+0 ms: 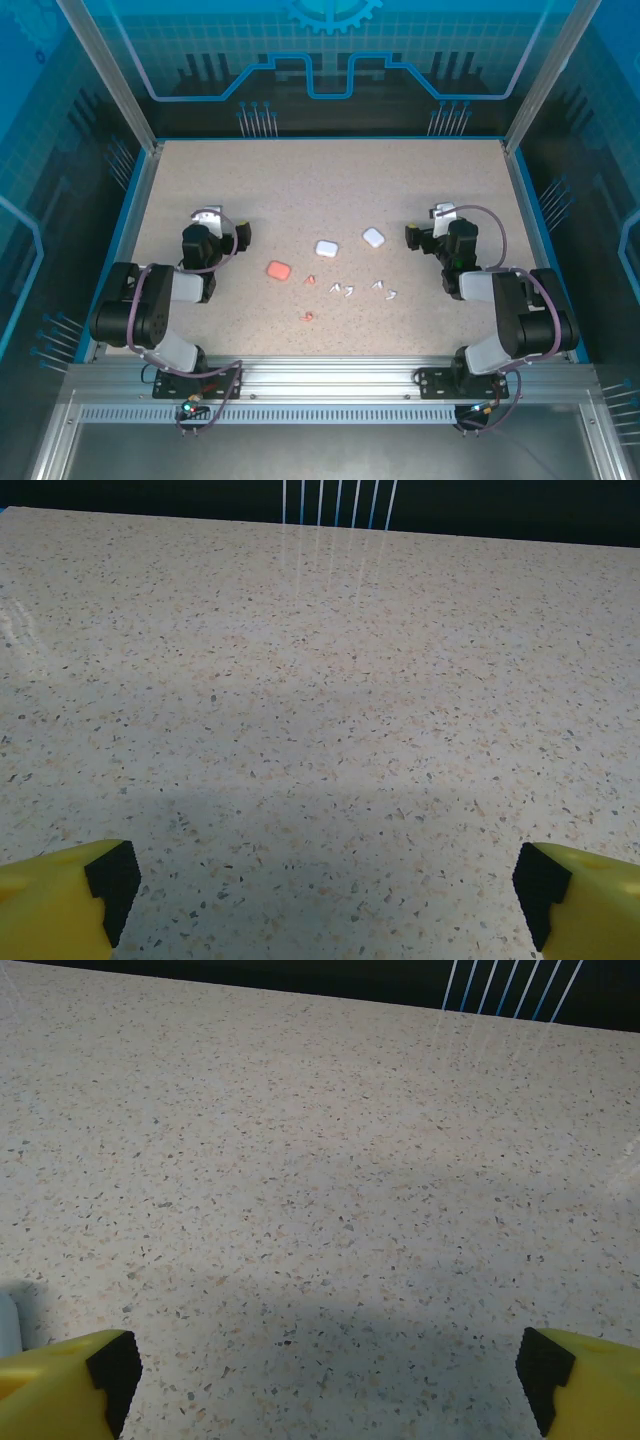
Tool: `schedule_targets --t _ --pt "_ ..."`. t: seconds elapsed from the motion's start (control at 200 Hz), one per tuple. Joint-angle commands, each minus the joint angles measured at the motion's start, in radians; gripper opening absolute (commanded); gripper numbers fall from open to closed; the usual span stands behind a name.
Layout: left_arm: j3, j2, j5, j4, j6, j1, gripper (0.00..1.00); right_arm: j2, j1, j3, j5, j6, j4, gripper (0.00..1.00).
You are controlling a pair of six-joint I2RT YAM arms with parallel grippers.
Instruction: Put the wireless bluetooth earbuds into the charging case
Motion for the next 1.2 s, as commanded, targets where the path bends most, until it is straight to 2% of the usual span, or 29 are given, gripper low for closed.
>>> schedule_targets --t 0.0,0.53,0.61,0.68,0.82,0.926,0.986,1.051,1.196 --pt "0.012 -0.014 0.026 -0.001 0.001 -0.001 0.99 -0.001 0.0 0.014 0.014 0.011 0.001 1.0" --pt "0.006 -0.015 0.017 0.011 -0.003 0.0 0.99 -0.006 -0.012 0.012 -0.013 0.017 0.002 1.0" --pt "-0.04 -0.032 0.007 0.088 -0.006 0.0 0.99 -0.047 -0.027 0.039 -0.007 0.04 -0.074 1.0" --pt "-0.075 -0.091 -0.03 0.101 -0.017 -0.001 0.99 -0.114 -0.044 0.083 -0.013 0.057 -0.217 1.0" --pt "-0.062 -0.28 -0.073 -0.088 -0.036 -0.001 0.99 -0.231 -0.049 0.155 -0.041 0.074 -0.46 1.0" --pt "0.047 -0.417 -0.084 -0.435 -0.149 0.002 0.99 -0.306 -0.042 0.239 -0.043 0.116 -0.686 1.0" --pt "0.13 -0.454 -0.056 -0.617 -0.223 0.003 0.99 -0.327 -0.03 0.309 -0.04 0.148 -0.846 1.0" --pt "0.185 -0.473 -0.018 -0.74 -0.311 0.004 0.99 -0.334 -0.012 0.377 -0.08 0.144 -0.999 1.0" --pt "0.212 -0.52 0.17 -0.852 -0.452 0.002 0.99 -0.305 0.094 0.522 -0.062 0.091 -1.225 1.0"
